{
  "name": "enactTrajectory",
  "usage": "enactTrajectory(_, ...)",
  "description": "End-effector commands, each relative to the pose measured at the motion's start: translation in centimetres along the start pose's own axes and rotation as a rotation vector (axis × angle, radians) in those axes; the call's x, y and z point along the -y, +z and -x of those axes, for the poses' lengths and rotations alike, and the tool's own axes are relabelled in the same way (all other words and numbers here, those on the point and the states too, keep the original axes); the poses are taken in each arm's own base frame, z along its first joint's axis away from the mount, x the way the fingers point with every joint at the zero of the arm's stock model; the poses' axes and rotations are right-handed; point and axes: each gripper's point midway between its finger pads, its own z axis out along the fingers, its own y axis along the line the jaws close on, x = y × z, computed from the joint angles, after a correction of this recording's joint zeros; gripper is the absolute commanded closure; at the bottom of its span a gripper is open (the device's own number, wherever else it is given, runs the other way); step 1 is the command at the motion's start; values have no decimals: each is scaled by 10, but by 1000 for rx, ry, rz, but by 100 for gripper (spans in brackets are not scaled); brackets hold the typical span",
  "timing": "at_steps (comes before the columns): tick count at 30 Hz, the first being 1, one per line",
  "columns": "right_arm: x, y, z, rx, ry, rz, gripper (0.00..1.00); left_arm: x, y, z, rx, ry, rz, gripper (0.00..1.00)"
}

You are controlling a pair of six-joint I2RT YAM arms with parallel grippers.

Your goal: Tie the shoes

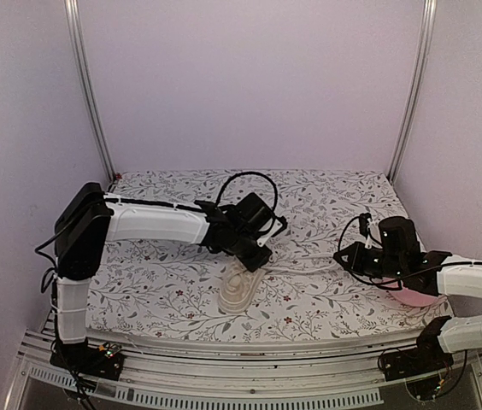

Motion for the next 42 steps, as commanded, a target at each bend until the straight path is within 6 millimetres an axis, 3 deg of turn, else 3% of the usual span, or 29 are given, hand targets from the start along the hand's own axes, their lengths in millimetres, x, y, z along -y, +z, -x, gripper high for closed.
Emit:
enactTrajectory(1,-1,0,-2,3,-2,11,98,6,3,-17,-58,48,10,58)
enactTrajectory(3,-1,0,-1,5,-2,10,98,5,3,-19,-62,57,18,62)
enactTrajectory(10,-7,-1,4,15,-7,27,98,-6,6,-33,-88,47,83,100)
enactTrajectory(15,-14,1,8,18,-28,47,98,-15,-19,-11,42,-44,110,100)
enactTrajectory(17,-21,3,8,8,-42,78,98,-16,-49,12,163,-114,82,100)
enactTrajectory(21,-39,9,6,-19,-81,154,98,-11,-93,33,330,-225,-30,100)
enactTrajectory(28,-58,33,-5,-70,-117,182,98,14,-109,13,377,-352,-261,100)
enactTrajectory(32,-80,31,5,-28,-102,258,98,26,-112,-5,355,-427,-344,100)
enactTrajectory(38,-111,26,21,-9,-127,339,98,16,-104,-40,341,-492,-358,100)
enactTrajectory(42,-123,26,26,-5,-153,364,98,3,-100,-47,337,-492,-362,100)
